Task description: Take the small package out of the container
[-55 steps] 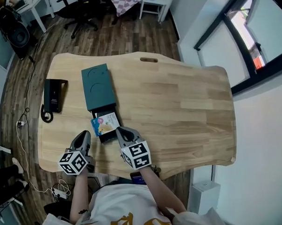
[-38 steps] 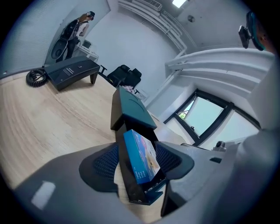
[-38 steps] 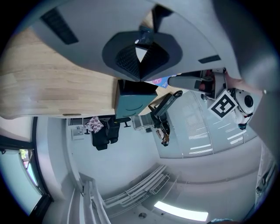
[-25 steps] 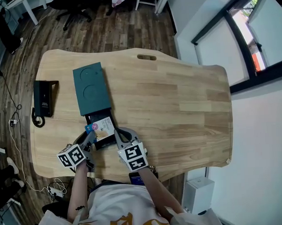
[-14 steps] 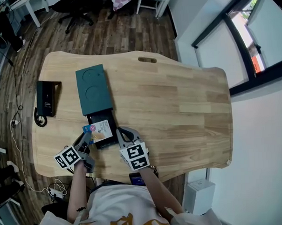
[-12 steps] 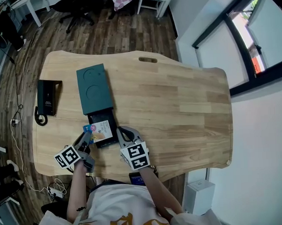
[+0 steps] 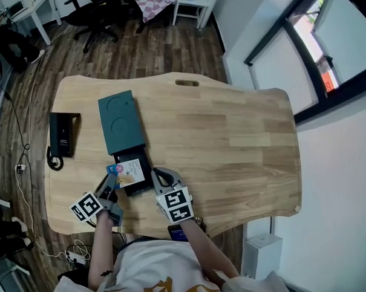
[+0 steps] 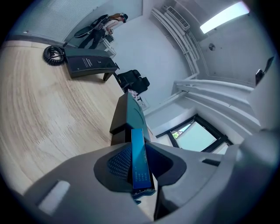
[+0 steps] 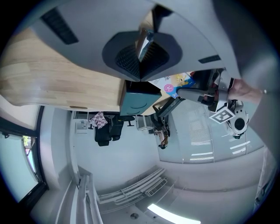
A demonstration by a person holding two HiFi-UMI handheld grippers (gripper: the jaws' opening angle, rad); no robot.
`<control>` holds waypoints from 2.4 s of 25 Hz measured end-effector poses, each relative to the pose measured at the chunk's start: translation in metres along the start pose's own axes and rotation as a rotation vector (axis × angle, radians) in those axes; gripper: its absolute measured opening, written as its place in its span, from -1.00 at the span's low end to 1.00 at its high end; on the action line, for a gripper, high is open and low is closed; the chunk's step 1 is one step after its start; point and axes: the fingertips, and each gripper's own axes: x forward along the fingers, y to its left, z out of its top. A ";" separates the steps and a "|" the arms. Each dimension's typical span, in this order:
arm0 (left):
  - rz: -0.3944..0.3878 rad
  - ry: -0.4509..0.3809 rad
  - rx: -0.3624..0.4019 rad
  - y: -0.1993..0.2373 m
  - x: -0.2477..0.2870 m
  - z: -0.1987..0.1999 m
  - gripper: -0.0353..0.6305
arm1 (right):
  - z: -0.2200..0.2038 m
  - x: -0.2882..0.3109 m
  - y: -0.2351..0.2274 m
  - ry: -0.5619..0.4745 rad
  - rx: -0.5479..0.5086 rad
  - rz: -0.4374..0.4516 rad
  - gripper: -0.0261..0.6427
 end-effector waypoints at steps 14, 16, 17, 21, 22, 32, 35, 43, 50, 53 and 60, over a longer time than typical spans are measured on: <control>-0.140 -0.040 -0.088 -0.036 -0.011 0.011 -0.61 | 0.026 -0.026 -0.007 -0.086 0.022 -0.109 -0.91; -0.165 -0.041 -0.108 -0.045 -0.013 0.010 -0.61 | 0.031 -0.031 -0.005 -0.105 0.006 -0.114 -0.91; -0.178 -0.041 -0.118 -0.050 -0.014 0.009 -0.61 | 0.033 -0.033 -0.003 -0.118 -0.001 -0.117 -0.91; -0.202 -0.039 -0.115 -0.058 -0.022 0.006 -0.61 | 0.038 -0.041 0.003 -0.158 -0.028 -0.136 -0.91; -0.207 -0.040 -0.109 -0.059 -0.025 0.006 -0.61 | 0.040 -0.043 0.006 -0.164 -0.035 -0.136 -0.91; -0.277 -0.050 -0.088 -0.092 -0.044 -0.001 -0.61 | 0.041 -0.075 0.019 -0.203 -0.035 -0.151 -0.91; -0.297 -0.048 -0.075 -0.101 -0.048 -0.004 -0.61 | 0.042 -0.082 0.020 -0.212 -0.039 -0.157 -0.91; -0.361 -0.051 -0.075 -0.123 -0.059 -0.009 -0.61 | 0.044 -0.100 0.016 -0.237 -0.048 -0.171 -0.91; -0.432 -0.057 -0.128 -0.143 -0.064 -0.014 -0.61 | 0.051 -0.113 0.018 -0.291 0.001 -0.137 -0.91; -0.471 -0.063 -0.159 -0.151 -0.068 -0.011 -0.61 | 0.061 -0.121 0.018 -0.327 -0.012 -0.155 -0.91; -0.486 -0.080 -0.184 -0.151 -0.067 -0.002 -0.61 | 0.060 -0.113 0.014 -0.309 -0.013 -0.147 -0.91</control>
